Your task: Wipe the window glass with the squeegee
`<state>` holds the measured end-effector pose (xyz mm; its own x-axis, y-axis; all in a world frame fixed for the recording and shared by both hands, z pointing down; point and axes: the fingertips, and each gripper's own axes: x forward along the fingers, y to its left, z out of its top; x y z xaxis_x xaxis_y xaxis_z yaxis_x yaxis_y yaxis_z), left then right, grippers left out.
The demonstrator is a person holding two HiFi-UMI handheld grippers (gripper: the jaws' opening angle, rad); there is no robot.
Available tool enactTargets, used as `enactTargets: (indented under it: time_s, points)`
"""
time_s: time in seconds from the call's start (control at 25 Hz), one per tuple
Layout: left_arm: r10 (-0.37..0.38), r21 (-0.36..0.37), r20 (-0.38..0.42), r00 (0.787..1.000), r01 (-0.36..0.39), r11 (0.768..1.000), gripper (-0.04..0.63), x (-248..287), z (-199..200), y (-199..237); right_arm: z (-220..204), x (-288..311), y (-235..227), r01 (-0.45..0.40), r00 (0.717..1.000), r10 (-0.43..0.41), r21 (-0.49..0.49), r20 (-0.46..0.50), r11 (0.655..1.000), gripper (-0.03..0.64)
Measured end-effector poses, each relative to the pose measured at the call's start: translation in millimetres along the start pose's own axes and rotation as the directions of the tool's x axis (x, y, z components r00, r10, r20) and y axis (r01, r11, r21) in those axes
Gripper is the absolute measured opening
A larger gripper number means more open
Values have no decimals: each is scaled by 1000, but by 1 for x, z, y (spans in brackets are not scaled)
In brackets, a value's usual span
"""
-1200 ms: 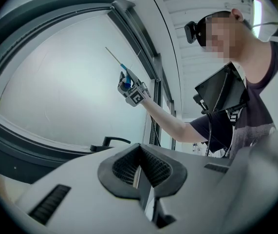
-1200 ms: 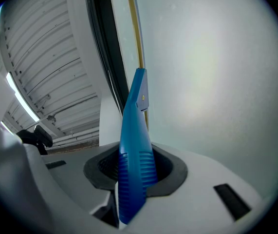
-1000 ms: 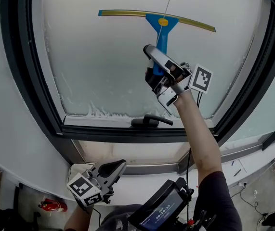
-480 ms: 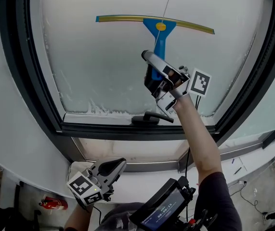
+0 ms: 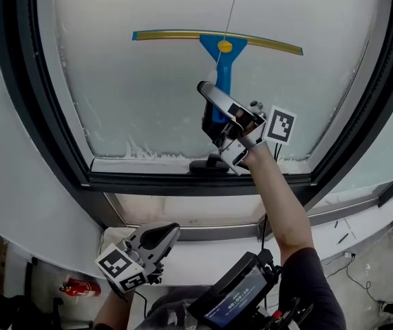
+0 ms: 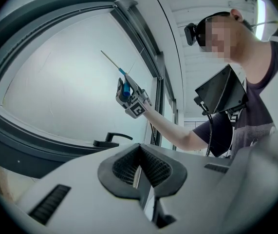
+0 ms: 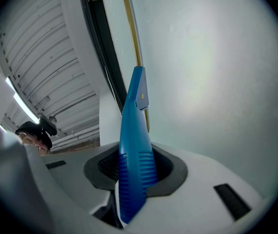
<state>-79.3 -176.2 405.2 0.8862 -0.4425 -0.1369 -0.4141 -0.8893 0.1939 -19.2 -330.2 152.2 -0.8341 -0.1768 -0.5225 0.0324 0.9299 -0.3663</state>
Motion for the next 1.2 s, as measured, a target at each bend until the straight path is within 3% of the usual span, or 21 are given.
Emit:
enactTargets:
  time_s: [0.8,1.2]
  points:
    - [14,-4,-28,1000,-14,1000,6,-1,-12,1,-60,-35,-21,16,1000,-18,109,17,994,101]
    - [12,-8,-29,1000,-12,1000,5,-11,-9,1,-82,-57,-35,69,997,-71,124,9,990,103]
